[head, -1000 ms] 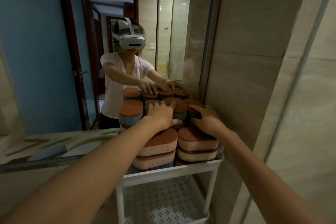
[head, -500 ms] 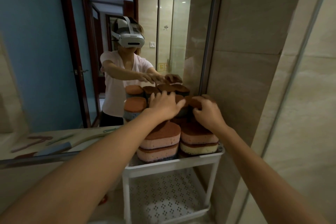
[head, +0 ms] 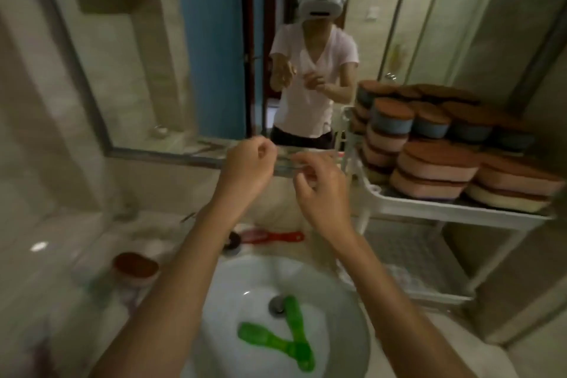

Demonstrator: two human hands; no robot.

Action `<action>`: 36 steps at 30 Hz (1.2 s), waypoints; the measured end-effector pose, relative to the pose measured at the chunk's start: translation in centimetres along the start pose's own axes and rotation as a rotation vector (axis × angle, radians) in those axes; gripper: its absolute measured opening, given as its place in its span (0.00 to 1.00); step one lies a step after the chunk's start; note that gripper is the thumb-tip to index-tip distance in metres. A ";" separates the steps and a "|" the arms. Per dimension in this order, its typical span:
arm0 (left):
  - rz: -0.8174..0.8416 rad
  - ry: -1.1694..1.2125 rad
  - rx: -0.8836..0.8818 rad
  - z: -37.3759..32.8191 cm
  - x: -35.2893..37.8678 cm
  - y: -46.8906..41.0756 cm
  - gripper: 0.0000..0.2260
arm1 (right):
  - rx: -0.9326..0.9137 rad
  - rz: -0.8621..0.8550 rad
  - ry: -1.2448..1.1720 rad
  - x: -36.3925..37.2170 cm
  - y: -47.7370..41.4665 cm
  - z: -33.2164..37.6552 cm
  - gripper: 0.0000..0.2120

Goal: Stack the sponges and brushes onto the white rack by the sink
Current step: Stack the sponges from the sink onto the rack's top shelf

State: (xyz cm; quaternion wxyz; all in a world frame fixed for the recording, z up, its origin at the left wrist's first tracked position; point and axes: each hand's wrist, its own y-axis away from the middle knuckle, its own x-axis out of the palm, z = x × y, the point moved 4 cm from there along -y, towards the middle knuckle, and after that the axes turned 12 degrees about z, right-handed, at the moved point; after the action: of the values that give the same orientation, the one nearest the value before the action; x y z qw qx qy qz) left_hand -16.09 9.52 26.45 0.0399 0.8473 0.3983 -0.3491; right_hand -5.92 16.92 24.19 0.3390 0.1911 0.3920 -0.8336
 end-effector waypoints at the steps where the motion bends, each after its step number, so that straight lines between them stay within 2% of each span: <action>1: -0.007 0.015 -0.077 3.4 -1.0 1.3 0.11 | 0.031 0.074 -0.055 3.5 0.7 0.7 0.15; 4: -0.009 0.002 -0.325 13.2 -3.6 5.6 0.11 | 0.130 0.263 -0.181 13.2 3.1 2.6 0.16; 8: 0.018 0.026 -0.527 23.7 -6.5 10.4 0.12 | 0.220 0.524 -0.211 24.4 6.4 5.0 0.13; 14: 0.155 -0.083 -0.792 33.8 -8.8 12.4 0.11 | 0.285 0.826 -0.103 36.0 8.2 5.0 0.12; 17: 0.225 -0.076 -0.835 37.8 -9.0 11.4 0.12 | 0.370 0.854 -0.014 39.9 7.4 2.2 0.12; 20: 0.276 -0.088 -0.826 40.5 -9.3 10.2 0.13 | 0.463 0.806 0.024 42.2 5.9 -0.5 0.18; 23: 0.266 -0.092 -0.801 42.0 -9.8 8.8 0.13 | 0.502 0.867 0.086 43.6 4.6 -1.9 0.25; 26: 0.293 -0.035 -0.717 42.4 -9.5 7.7 0.07 | 0.497 0.928 0.150 44.6 4.1 -2.6 0.25; 27: 0.302 -0.031 -0.682 42.4 -9.3 7.3 0.08 | 0.482 0.927 0.161 44.6 4.0 -2.5 0.24; 30: 0.346 -0.152 -0.550 41.7 -8.9 5.9 0.25 | 0.352 0.850 0.142 43.6 3.4 -2.0 0.20; 32: 0.437 -0.302 -0.469 41.0 -8.3 5.0 0.35 | 0.250 0.766 0.105 42.1 3.1 -1.2 0.20; 36: 0.513 -0.478 -0.369 38.6 -6.9 3.8 0.40 | 0.048 0.585 0.082 38.2 3.8 0.3 0.15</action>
State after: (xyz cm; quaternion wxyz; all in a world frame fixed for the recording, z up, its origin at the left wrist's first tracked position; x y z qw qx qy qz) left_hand -38.05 -10.91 0.85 0.3692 0.7927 0.2093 -0.4377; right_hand -29.83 -0.95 0.11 0.5440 0.3374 0.3137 -0.7013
